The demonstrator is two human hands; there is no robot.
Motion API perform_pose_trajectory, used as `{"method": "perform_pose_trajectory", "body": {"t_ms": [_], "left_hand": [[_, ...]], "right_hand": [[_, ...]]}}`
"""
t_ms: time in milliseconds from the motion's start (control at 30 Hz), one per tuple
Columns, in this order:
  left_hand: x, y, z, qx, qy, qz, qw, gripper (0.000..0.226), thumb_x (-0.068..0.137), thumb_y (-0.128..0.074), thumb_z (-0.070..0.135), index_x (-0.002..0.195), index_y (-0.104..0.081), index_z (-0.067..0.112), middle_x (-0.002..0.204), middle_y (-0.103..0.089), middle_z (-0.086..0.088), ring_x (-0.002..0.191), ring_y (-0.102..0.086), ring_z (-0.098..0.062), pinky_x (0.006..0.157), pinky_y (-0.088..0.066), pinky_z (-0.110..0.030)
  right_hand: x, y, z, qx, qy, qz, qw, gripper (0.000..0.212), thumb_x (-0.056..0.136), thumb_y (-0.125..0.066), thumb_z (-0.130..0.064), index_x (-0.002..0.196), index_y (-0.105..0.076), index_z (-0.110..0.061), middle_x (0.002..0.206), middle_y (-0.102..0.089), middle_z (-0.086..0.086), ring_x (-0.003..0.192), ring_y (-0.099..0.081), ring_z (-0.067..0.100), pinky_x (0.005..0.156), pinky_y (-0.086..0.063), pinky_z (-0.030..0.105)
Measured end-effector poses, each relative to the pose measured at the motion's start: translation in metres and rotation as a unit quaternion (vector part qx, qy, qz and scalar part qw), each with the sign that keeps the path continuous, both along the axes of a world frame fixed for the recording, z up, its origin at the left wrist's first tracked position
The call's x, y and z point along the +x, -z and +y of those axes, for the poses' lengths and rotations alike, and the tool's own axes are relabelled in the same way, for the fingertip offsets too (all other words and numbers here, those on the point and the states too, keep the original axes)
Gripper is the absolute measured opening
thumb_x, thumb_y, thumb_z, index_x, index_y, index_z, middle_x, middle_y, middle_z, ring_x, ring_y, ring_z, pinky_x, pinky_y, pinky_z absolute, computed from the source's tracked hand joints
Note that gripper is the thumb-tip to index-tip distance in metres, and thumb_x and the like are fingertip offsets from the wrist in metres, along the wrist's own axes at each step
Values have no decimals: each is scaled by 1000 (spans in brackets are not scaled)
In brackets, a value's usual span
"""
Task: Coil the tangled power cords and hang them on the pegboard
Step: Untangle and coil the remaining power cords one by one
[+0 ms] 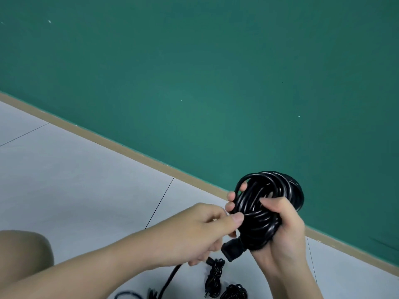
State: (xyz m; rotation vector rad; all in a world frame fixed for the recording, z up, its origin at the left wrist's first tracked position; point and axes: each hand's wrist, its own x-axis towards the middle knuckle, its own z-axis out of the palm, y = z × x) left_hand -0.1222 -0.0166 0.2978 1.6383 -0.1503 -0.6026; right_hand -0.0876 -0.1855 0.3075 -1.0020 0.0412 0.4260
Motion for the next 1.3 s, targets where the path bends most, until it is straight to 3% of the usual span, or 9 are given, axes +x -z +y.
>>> {"method": "perform_pose_trajectory", "body": {"t_ms": [167, 300, 433, 567, 700, 800, 1000, 1100, 1300], "left_hand": [[0, 7, -4, 71, -58, -103, 991, 54, 92, -51, 71, 87, -58, 18, 73, -62, 4, 59, -54, -15, 66, -49, -35], [-5, 12, -3, 222, -50, -197, 954, 54, 86, -29, 81, 83, -47, 30, 68, -55, 4, 60, -47, -14, 67, -48, -42], [-8, 11, -3, 230, -44, -210, 949, 34, 92, -27, 79, 108, -40, 52, 70, -58, -4, 60, -48, -15, 62, -43, -39], [-9, 1, -1, 235, -22, -218, 947, 14, 97, -30, 73, 92, -30, 60, 70, -57, -5, 61, -52, -17, 64, -46, -38], [-8, 6, 0, 300, -5, -230, 926, 59, 88, -14, 83, 126, -35, 43, 73, -58, -3, 68, -59, -16, 63, -47, -36], [-8, 3, -1, 377, 14, -238, 895, 99, 76, 2, 84, 157, -18, 30, 78, -55, 1, 75, -56, -17, 66, -41, -35], [-12, 5, 5, 413, 14, -266, 871, 81, 85, -2, 77, 131, -41, 23, 76, -53, 3, 76, -54, -21, 69, -37, -38], [-13, 6, 7, 430, 38, -260, 864, 76, 88, -6, 80, 124, -41, 22, 73, -49, 6, 71, -50, -19, 68, -35, -38], [-2, 0, 7, 376, 55, -215, 900, 113, 64, 2, 94, 147, -30, 24, 79, -56, 7, 81, -59, -15, 75, -47, -33]], "right_hand": [[-6, 8, 5, -51, 30, -35, 998, 44, 57, -73, -15, 98, -75, 1, 102, -72, 31, 90, -73, 40, 74, -59, 50], [-7, 10, 12, -142, 84, -115, 980, 25, 70, -55, -6, 83, -76, -6, 92, -76, 22, 96, -75, 38, 80, -59, 56], [-8, 7, 13, -165, 115, -128, 971, 16, 72, -57, -2, 79, -71, -6, 83, -71, 15, 78, -68, 34, 60, -55, 44], [-8, 2, 11, -141, 105, -105, 979, 38, 90, -44, 10, 81, -75, -9, 81, -73, 14, 75, -72, 26, 54, -55, 34], [-9, 7, 21, -125, 96, -84, 984, 18, 79, -58, 1, 80, -74, -7, 82, -71, 14, 76, -69, 26, 59, -56, 34], [-11, 11, 27, -86, 70, -38, 993, 24, 71, -68, -6, 94, -72, 1, 96, -75, 21, 91, -74, 34, 69, -60, 37], [-13, 13, 36, -132, 27, -19, 991, 38, 79, -69, -25, 106, -72, 2, 112, -74, 24, 107, -72, 37, 88, -57, 47], [-13, 15, 39, -135, 6, -17, 991, 53, 76, -71, -22, 116, -64, 12, 112, -74, 26, 110, -72, 36, 85, -62, 39], [-10, 9, 35, -36, 18, 10, 999, 35, 73, -64, -12, 98, -68, 12, 103, -72, 29, 110, -72, 38, 72, -62, 35]]}}
